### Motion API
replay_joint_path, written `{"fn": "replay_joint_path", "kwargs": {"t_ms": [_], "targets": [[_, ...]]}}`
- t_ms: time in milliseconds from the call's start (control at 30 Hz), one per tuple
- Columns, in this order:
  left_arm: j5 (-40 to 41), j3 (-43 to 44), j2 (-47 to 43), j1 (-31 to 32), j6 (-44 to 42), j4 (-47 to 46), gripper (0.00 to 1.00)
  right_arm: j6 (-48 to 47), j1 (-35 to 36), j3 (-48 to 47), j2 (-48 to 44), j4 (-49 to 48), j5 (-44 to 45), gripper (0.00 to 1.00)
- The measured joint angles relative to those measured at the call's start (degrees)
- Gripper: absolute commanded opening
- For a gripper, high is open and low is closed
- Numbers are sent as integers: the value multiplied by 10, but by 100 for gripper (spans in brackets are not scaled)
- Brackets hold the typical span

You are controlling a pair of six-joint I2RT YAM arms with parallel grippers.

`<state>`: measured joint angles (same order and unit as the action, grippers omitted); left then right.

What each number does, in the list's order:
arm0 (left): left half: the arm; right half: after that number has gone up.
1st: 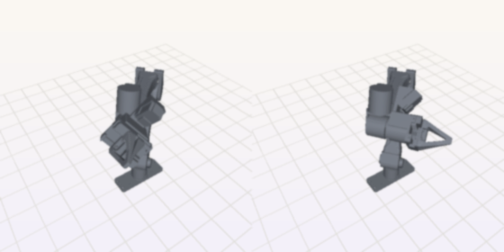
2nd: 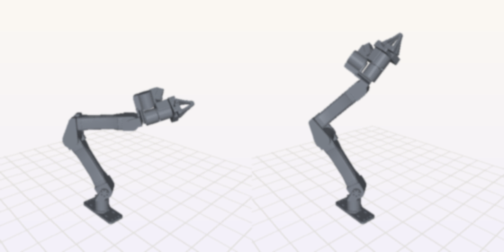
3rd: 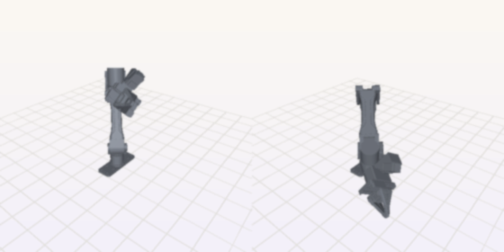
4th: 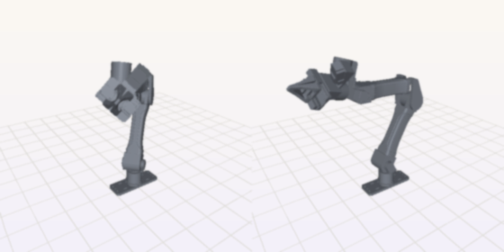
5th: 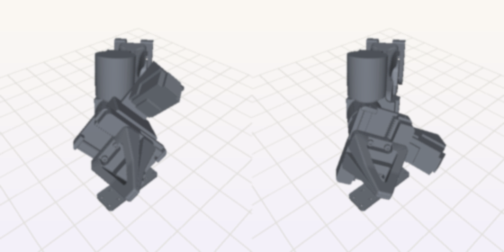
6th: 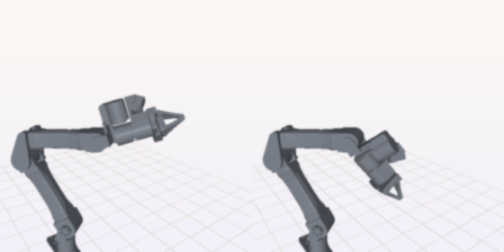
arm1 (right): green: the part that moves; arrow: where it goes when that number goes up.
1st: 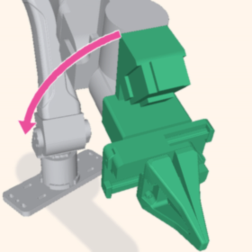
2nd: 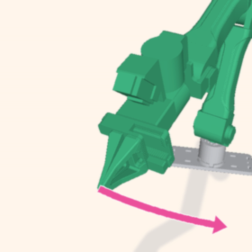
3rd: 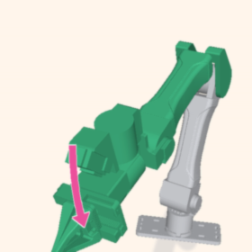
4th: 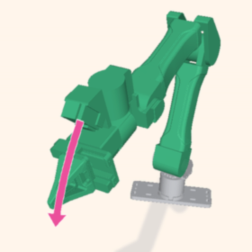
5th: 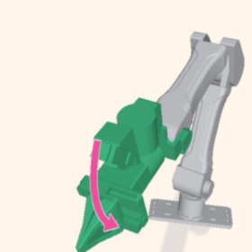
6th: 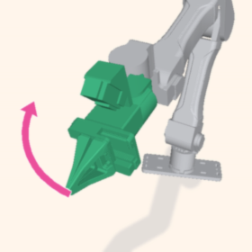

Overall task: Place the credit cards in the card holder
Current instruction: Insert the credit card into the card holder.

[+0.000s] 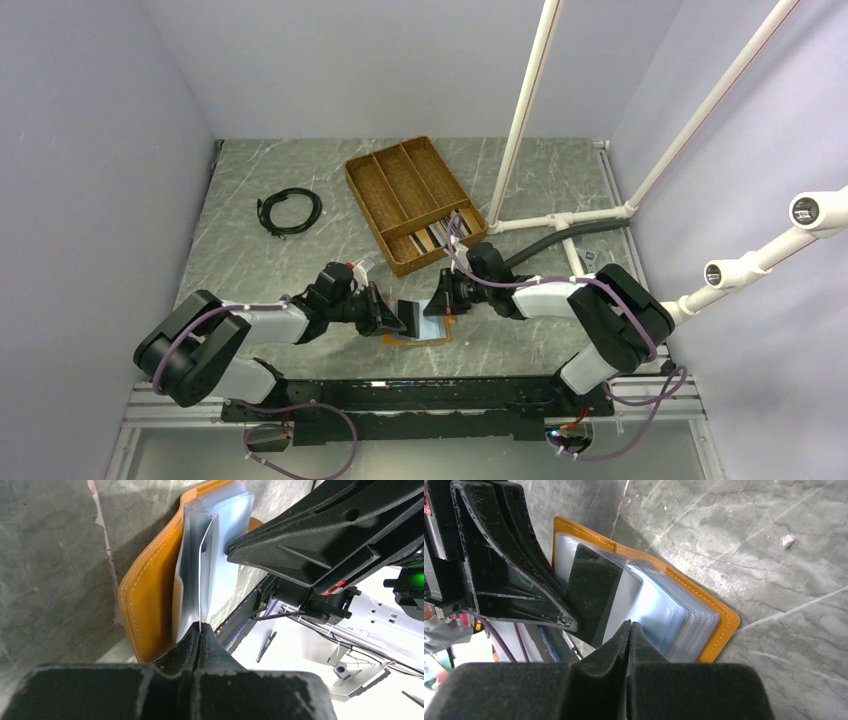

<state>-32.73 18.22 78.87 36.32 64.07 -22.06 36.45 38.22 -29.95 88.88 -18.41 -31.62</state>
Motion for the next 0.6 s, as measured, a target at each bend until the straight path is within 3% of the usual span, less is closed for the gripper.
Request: {"fn": "replay_joint_path", "kwargs": {"t_ms": [100,400,533,600], "targets": [[10,0,2,7,6,-7,0,4,0,4,-5,0,0,0],[29,0,7,17,7,-10,0,-42,0,-2,-109,154,62,37],[31,0,14,18,7,-12,0,-54,0,-2,-115,171,66,38],[32,0,14,19,7,-14,0,-54,0,-2,-99,167,64,32]]}}
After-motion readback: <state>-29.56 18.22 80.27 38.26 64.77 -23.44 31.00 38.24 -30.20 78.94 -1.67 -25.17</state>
